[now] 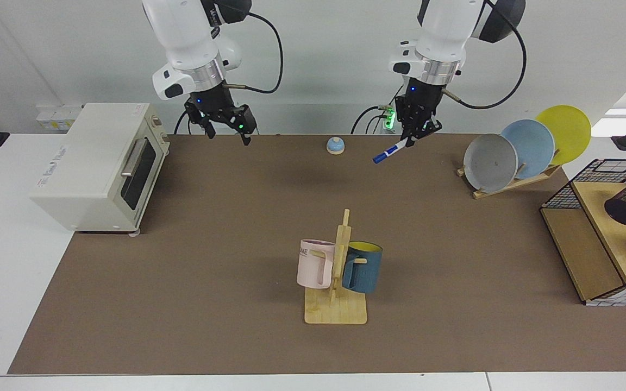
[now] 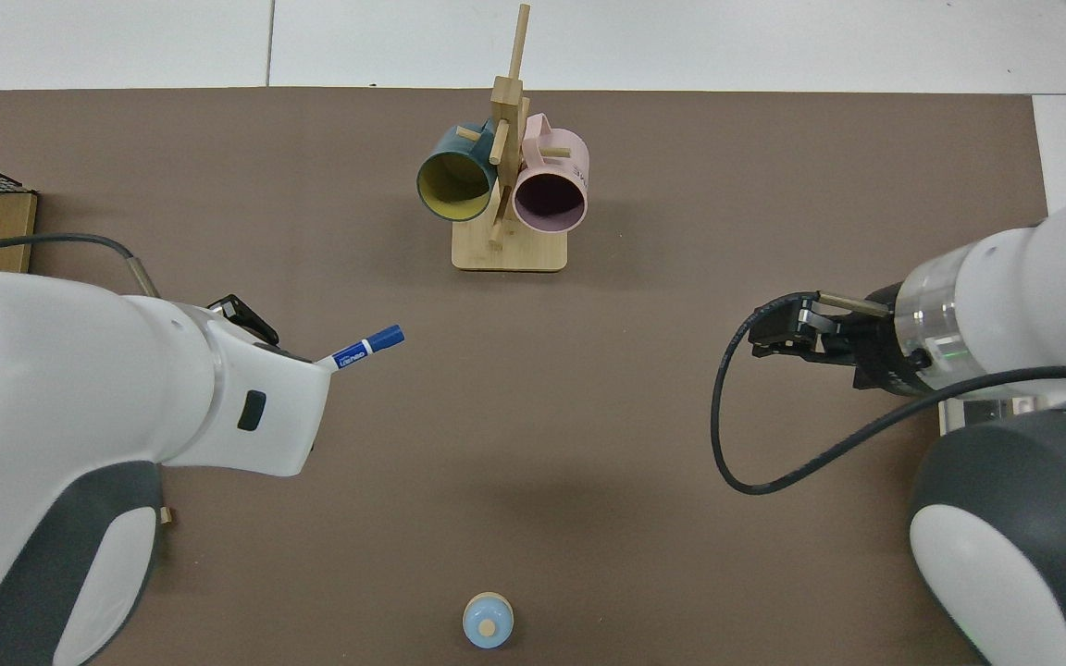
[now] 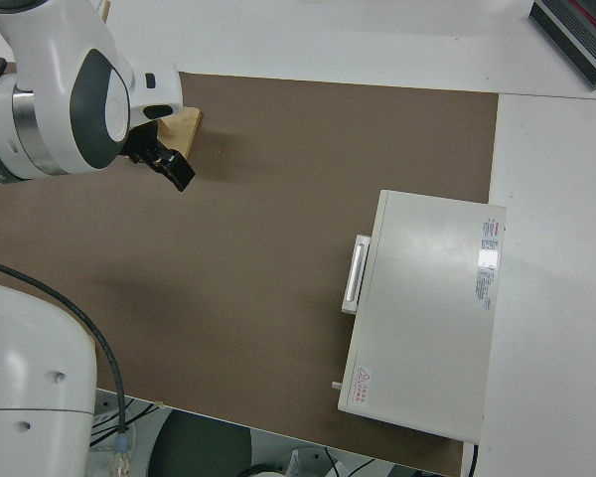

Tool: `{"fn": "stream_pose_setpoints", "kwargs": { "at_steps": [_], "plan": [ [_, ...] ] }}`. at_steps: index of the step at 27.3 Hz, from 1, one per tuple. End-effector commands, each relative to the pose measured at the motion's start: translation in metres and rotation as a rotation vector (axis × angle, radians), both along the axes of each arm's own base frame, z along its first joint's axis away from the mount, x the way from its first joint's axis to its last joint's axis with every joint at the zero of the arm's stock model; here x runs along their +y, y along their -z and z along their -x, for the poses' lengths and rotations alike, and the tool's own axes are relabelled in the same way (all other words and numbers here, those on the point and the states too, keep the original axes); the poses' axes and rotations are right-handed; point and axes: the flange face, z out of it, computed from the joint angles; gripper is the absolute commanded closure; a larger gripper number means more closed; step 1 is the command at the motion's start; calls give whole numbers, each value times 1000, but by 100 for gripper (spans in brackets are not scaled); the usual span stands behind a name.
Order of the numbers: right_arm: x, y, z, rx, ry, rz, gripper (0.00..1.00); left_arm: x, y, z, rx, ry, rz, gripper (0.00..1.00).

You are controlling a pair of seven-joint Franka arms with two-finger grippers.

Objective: Put markers into pen holder

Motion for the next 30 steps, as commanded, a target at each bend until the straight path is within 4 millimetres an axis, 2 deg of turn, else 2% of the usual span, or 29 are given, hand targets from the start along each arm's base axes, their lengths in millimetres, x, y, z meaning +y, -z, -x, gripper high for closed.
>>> {"fn": "stream_pose_setpoints", "kwargs": {
  "at_steps": [1, 4, 6, 10, 16, 20, 30],
  "plan": [
    [-17, 3, -3, -5, -143, 18, 0, 22, 0, -2, 19, -77, -27, 100],
    [-21, -9, -9, -35, -176, 41, 0, 26, -1, -2, 25, -85, -28, 100],
    [-25, -26, -11, -61, -202, 60, 0, 30, -2, 0, 33, -91, -33, 100],
    [-29, -21, -16, -3, -266, 82, 0, 32, -1, 7, 73, -91, -51, 100],
    [-33, -34, -28, -14, -327, 99, 0, 44, -6, 5, 101, -209, -46, 100],
    [-34, -39, -34, -22, -344, 104, 0, 51, -8, 4, 113, -219, -47, 100],
    [-39, -37, -30, -17, -388, 133, 0, 52, -7, 3, 117, -226, -50, 100]
  ]
}}
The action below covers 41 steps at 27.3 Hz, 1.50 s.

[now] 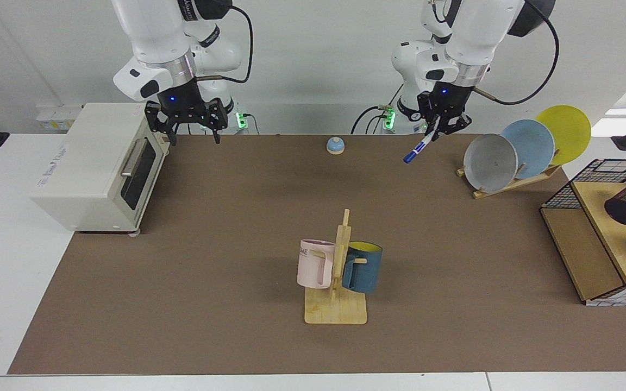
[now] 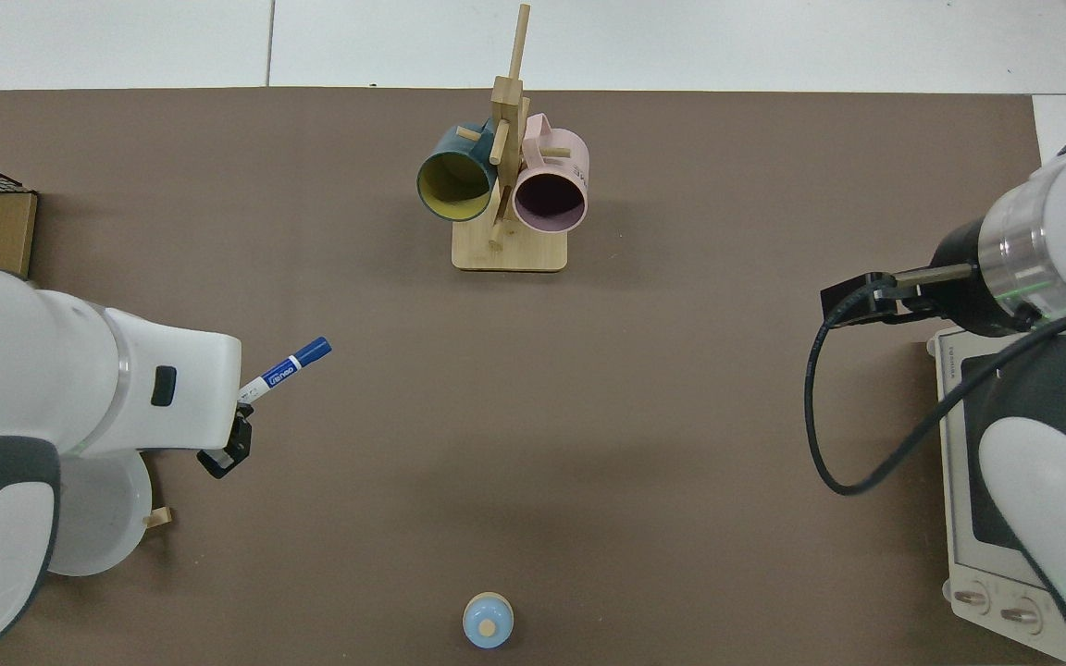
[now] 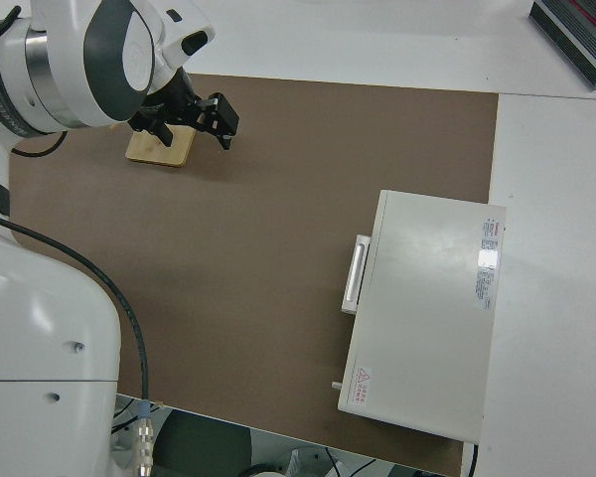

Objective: Put markers into pen holder

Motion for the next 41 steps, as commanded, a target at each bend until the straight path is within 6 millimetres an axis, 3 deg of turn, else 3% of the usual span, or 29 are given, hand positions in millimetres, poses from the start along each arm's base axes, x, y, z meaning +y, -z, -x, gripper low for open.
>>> {"fn": "stream_pose_setpoints", "kwargs": {
  "at_steps": [1, 10, 27, 33, 39, 41],
  "plan": [
    [-9, -1, 2, 21, -22, 19, 0, 3, -6, 2, 3, -18, -19, 100],
    [-15, 12, 26, 63, 2, 25, 0, 7, -7, 2, 6, -24, -19, 100],
    [-8, 11, 24, 50, 213, -11, 0, 38, -30, -8, 26, -17, -83, 100],
    [-7, 11, 24, 49, 198, -10, 0, 72, -43, -12, 12, -46, -129, 100],
    [-5, 11, 24, 50, 195, -11, 0, 97, -56, -20, 6, 36, -270, 100],
    [-5, 10, 24, 48, 195, -11, 0, 119, -61, -27, 13, 49, -303, 100]
  ]
}}
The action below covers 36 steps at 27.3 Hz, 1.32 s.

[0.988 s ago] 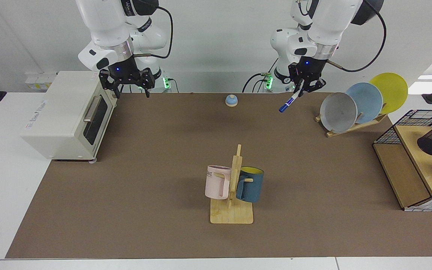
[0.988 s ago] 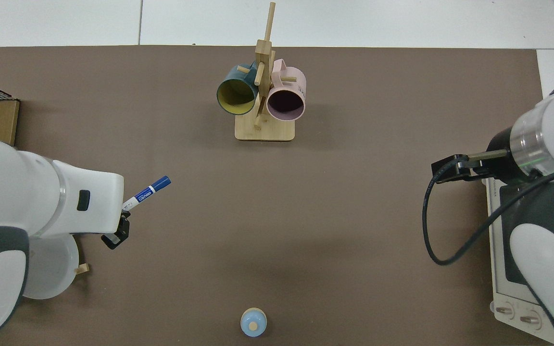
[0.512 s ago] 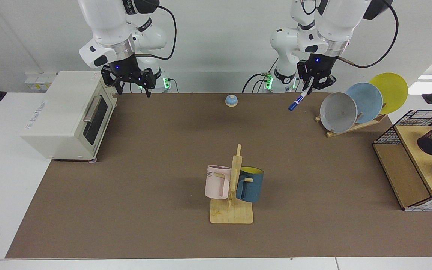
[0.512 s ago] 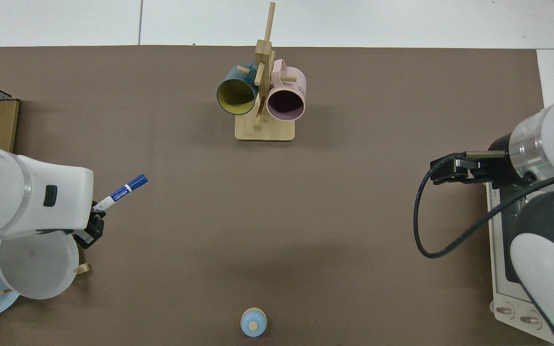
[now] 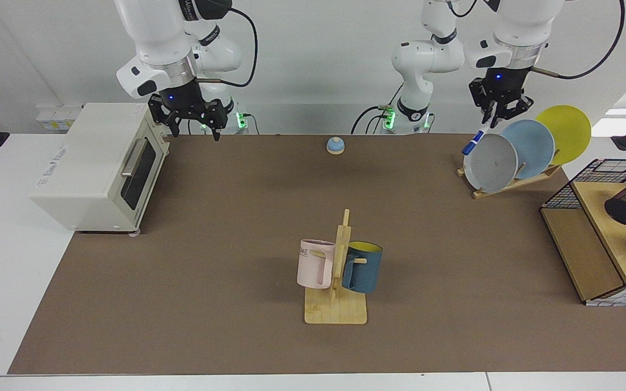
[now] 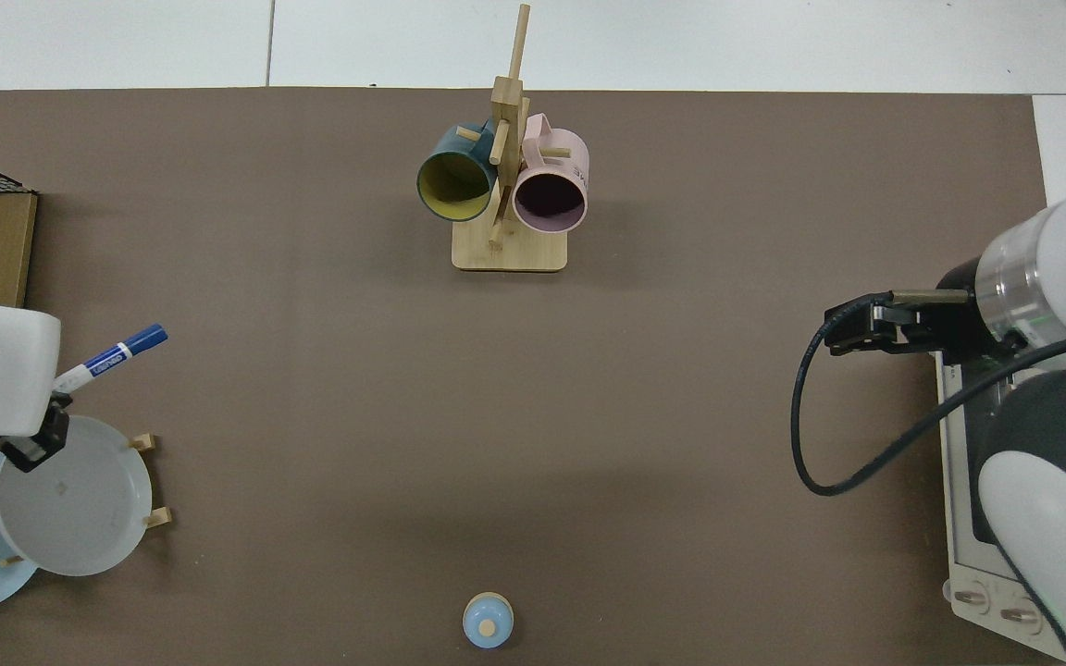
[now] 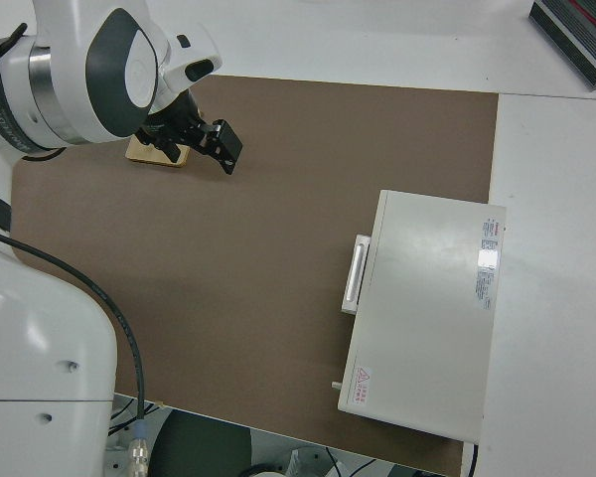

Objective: Put markers into pen holder

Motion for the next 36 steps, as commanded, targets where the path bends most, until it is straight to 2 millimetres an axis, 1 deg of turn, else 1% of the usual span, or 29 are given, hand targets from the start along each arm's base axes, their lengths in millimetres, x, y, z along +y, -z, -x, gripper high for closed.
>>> {"fn": "stream_pose_setpoints", "kwargs": {
  "at_steps": [1, 6, 11, 12, 13, 17, 21, 25, 34, 36],
  "plan": [
    [0, -1, 4, -6, 14, -19, 0, 38, -16, -16, 31, 49, -83, 100],
    [-5, -1, 3, -4, 25, -19, 0, 79, -21, -21, 58, 93, -131, 100],
    [-7, -1, 3, -4, 28, -19, 0, 108, -20, -25, 92, 157, -185, 100],
    [-7, -1, 3, -4, 28, -19, 0, 116, -22, -26, 94, 174, -201, 100],
    [-6, -1, 3, -4, 26, -19, 0, 123, -28, -26, 89, 188, -218, 100],
    [-6, -1, 3, -4, 26, -19, 0, 138, -31, -33, 123, 277, -303, 100],
    [-7, -1, 3, -4, 28, -19, 0, 151, -41, -37, 124, 356, -396, 100],
    [-7, -1, 3, -4, 28, -19, 0, 187, -47, -35, 123, 356, -435, 100],
    [-7, -1, 3, -4, 28, -19, 0, 210, -59, -35, 138, 379, -565, 100],
    [-6, -1, 3, -4, 26, -19, 0, 212, -61, -36, 143, 400, -579, 100]
  ]
}}
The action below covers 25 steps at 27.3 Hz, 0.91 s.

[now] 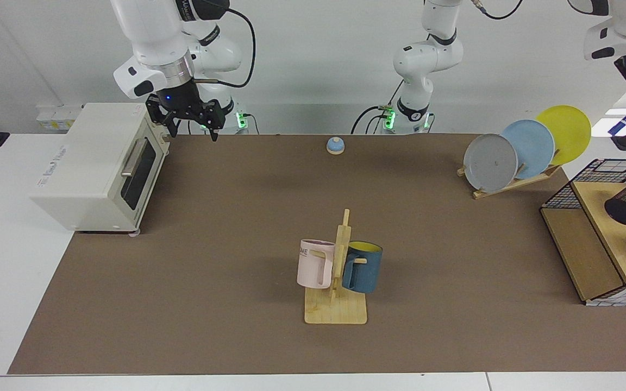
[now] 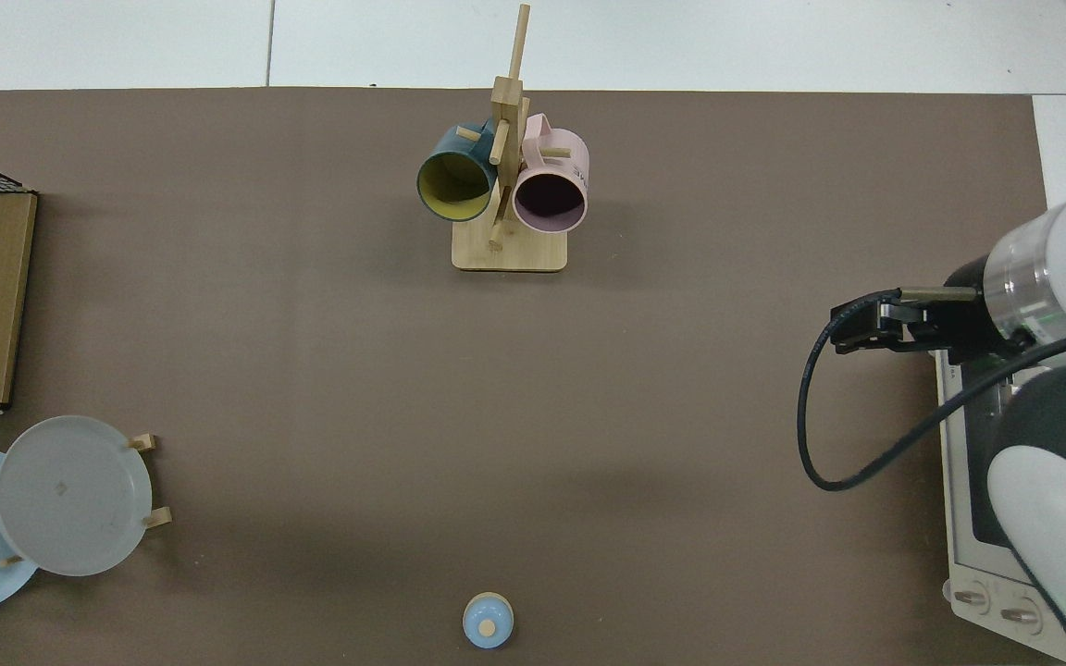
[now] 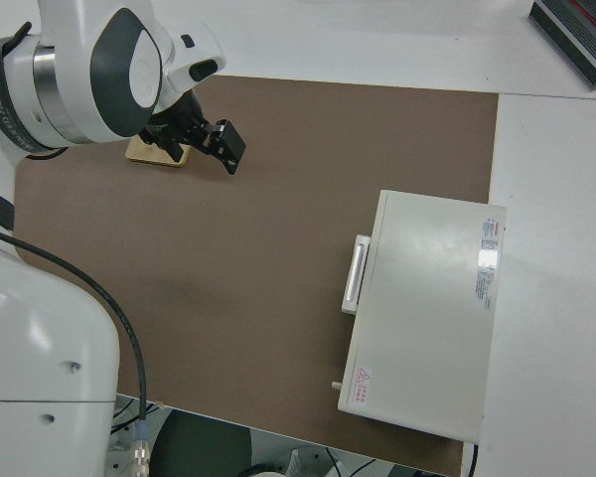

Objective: Put markers into pen holder

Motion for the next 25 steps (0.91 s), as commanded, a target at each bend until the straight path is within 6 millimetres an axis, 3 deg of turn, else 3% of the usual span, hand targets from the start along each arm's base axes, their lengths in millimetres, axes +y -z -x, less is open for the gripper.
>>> {"fn": "stream_pose_setpoints", "kwargs": {
  "at_steps": [1, 13, 18, 22, 25],
  "plan": [
    [-1, -1, 4, -5, 17, -18, 0, 8, -9, -4, 6, 44, -53, 100],
    [-1, -1, 4, -5, 17, -18, 0, 36, -14, -5, 23, 102, -94, 100],
    [-1, -1, 4, -5, 17, -18, 0, 71, -18, 2, 26, 137, -94, 100],
    [-1, -1, 4, -5, 17, -18, 0, 77, -18, 3, 21, 145, -99, 100],
    [-1, -1, 4, -5, 17, -18, 0, 93, -10, 0, 31, 134, -109, 100]
  ]
}}
